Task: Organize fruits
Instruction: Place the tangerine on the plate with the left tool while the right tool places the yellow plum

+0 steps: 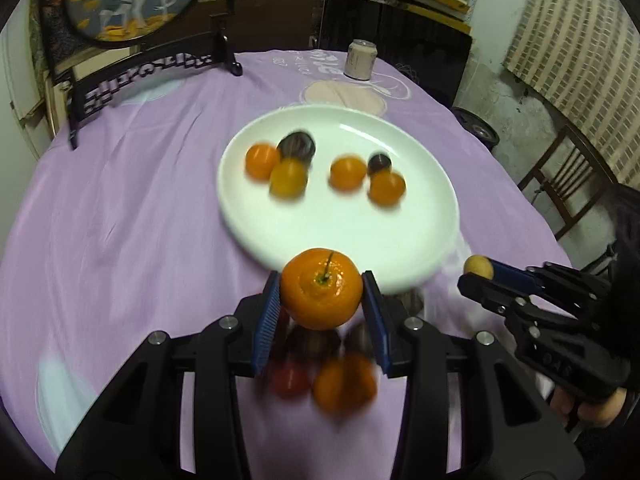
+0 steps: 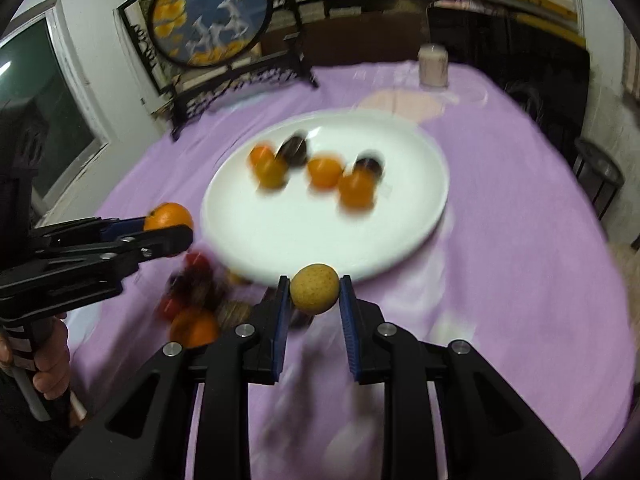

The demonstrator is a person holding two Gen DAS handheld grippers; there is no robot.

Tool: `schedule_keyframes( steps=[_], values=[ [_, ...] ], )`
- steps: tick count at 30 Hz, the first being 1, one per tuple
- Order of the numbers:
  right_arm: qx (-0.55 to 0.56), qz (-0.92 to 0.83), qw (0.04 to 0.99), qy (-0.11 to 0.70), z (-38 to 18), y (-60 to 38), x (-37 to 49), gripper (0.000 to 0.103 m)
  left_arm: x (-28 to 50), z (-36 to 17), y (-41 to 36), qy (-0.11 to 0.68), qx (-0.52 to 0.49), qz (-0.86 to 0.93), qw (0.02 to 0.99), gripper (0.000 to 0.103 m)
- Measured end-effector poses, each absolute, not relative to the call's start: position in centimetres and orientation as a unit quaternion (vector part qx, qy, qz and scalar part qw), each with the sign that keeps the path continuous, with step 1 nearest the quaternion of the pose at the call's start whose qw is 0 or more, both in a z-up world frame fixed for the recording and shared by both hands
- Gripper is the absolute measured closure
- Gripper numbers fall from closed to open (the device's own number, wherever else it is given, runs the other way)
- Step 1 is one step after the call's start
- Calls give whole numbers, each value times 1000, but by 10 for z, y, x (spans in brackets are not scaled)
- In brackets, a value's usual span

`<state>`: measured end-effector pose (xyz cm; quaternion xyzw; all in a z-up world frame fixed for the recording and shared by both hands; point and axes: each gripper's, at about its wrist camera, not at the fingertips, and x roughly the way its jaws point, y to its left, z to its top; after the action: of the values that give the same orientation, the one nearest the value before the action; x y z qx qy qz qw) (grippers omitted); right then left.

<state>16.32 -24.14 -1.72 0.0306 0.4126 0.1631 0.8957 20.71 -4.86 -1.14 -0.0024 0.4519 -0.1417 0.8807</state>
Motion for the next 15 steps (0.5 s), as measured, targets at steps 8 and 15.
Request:
schedule_keyframes(
  steps=[8,15],
  values=[
    [16,115,898,425,-28,-257,257,78,313,-18,-89,475,18,-111,873,62],
    [7,115,891,439,-44,-256,289,78,353,-32,-105,485,20,-111,867,62]
  ],
)
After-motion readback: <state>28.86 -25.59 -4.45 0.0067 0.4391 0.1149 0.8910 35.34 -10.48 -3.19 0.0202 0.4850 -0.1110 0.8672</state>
